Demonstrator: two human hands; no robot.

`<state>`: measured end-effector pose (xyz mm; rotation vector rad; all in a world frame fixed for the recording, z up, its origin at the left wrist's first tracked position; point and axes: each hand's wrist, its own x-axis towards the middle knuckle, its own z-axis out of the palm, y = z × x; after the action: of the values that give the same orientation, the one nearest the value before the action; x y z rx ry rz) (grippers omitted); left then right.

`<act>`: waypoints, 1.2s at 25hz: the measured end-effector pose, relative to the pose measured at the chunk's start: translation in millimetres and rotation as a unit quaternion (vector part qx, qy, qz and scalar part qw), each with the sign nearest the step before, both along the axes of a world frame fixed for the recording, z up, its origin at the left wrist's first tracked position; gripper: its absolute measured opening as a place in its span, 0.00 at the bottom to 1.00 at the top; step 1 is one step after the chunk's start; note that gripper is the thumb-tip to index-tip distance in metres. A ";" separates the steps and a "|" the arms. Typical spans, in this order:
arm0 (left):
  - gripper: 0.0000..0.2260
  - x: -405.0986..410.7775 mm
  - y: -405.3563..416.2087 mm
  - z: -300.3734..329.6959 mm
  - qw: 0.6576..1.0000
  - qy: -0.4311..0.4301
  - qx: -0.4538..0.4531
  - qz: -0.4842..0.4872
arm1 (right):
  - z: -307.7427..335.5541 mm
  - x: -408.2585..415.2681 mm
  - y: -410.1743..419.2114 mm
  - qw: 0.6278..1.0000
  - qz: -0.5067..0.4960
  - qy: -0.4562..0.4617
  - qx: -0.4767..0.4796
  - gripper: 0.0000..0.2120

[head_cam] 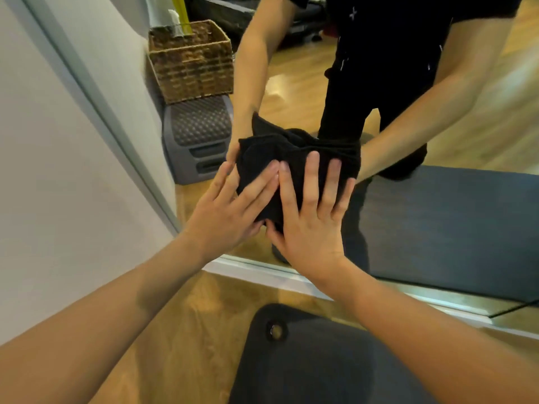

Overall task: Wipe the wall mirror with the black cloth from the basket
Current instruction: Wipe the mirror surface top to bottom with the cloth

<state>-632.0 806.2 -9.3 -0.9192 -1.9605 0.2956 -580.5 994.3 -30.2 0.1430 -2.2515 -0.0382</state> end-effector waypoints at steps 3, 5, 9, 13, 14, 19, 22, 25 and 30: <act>0.39 -13.2 -58.4 -1.3 0.998 0.022 -0.020 0.058 | 1.5 -19.1 -55.7 1.000 0.027 -0.007 0.013 0.44; 0.38 -21.6 -93.6 -1.2 0.994 0.035 -0.033 0.100 | 2.2 -31.9 -89.3 0.999 0.038 -0.004 0.017 0.42; 0.35 -32.5 -159.5 -5.8 0.988 0.024 -0.032 0.151 | -0.2 -56.0 -151.1 0.997 0.061 0.016 0.050 0.36; 0.33 -39.9 -191.6 -10.7 0.988 -0.010 -0.028 0.149 | -11.7 -67.2 -182.2 0.997 0.064 0.021 0.046 0.34; 0.32 -41.5 -190.6 -14.8 0.988 -0.003 -0.031 0.151 | -15.6 -68.1 -182.5 0.997 0.059 0.025 0.046 0.33; 0.32 -42.3 -187.1 -38.3 0.989 -0.035 -0.020 0.139 | -31.5 -70.8 -177.5 0.995 0.075 0.046 0.046 0.31; 0.33 -32.2 -180.4 -69.1 0.990 -0.057 0.004 0.127 | -61.3 -62.8 -170.6 0.995 0.080 0.030 0.055 0.30; 0.40 -18.0 -155.5 -100.5 0.980 -0.125 0.047 0.150 | -86.4 -52.4 -155.7 0.994 0.089 0.017 0.059 0.27; 0.36 -7.1 -119.6 -105.8 0.972 -0.179 0.012 0.150 | -85.2 -43.7 -132.1 0.989 0.130 0.000 0.070 0.25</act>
<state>-639.1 686.6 -115.1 -0.6906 -2.4381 0.2911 -624.2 862.2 -115.4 0.5098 -2.2129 -0.0569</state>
